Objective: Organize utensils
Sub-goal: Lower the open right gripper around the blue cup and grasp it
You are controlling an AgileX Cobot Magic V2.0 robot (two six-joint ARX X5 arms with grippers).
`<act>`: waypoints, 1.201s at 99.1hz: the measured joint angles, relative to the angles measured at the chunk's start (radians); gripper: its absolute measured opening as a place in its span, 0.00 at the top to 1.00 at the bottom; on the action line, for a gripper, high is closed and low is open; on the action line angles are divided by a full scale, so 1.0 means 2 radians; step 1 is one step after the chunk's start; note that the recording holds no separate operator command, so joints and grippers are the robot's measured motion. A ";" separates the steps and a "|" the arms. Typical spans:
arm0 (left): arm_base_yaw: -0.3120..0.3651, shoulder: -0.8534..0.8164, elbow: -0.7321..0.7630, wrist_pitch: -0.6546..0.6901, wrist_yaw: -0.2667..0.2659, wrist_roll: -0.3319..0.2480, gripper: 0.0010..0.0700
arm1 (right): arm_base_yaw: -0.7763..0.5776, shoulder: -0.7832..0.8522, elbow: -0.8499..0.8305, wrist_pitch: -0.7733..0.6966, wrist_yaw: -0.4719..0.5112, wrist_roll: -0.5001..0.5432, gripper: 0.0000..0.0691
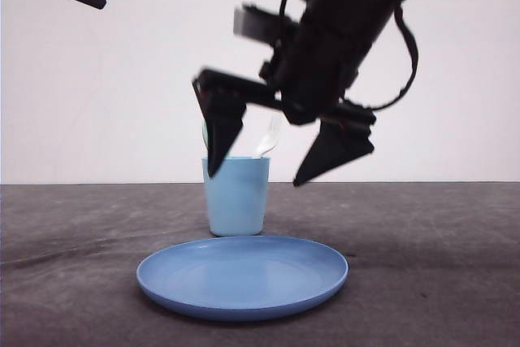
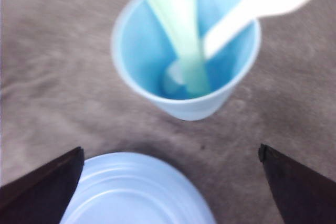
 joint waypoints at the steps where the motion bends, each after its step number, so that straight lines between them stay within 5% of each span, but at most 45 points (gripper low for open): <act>1: 0.000 0.000 0.000 0.000 0.000 0.000 0.58 | -0.001 0.003 0.002 0.000 -0.001 0.000 0.01; 73: 0.000 0.000 0.000 0.000 0.000 0.000 0.58 | -0.022 0.118 0.117 0.001 -0.005 0.000 0.02; 98: 0.000 0.000 0.000 0.000 0.000 0.000 0.58 | -0.022 0.118 0.120 0.004 -0.004 -0.001 0.32; 119: 0.000 0.000 0.000 0.000 0.000 0.000 0.58 | -0.022 0.118 0.125 -0.009 -0.003 -0.002 0.39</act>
